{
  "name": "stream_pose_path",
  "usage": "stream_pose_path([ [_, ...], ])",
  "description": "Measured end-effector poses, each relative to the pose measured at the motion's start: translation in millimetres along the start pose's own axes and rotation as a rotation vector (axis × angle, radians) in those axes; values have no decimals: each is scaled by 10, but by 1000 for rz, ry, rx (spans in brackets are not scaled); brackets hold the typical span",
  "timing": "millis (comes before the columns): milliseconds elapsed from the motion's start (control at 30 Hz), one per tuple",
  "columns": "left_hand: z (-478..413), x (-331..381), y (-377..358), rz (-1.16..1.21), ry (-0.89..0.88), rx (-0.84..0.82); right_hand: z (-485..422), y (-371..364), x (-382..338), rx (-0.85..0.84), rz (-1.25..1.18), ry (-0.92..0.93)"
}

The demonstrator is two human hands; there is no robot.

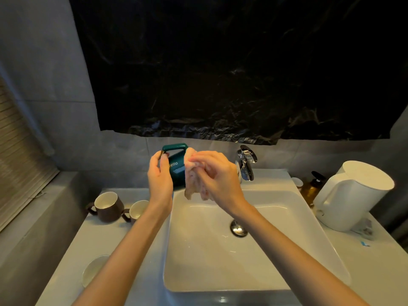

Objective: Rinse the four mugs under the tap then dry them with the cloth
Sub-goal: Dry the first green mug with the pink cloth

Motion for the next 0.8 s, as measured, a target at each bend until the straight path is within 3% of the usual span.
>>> stream_pose_path([
  [267,34,-66,-16,30,86,-35,20,-41,438,-43,-105,-317],
  [500,6,-18,-28,-33,36,-56,124,87,320,2,-43,-203],
  [600,6,8,-73,-33,16,-95,51,90,389,11,-60,-266],
  [700,15,34,-81,-24,3,-66,113,37,420,-38,-51,-328],
  [800,-7,31,-29,-17,3,-38,185,72,340,-142,-108,-258],
])
Point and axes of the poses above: each hand's wrist, its own z-axis away from the middle knuckle, its own y-axis out of the back of the hand, x = y × z, the point moved 7 cm from there along -z, towards the middle knuckle, and after that the axes turned 9 degrees about z, right-handed, at the moved point
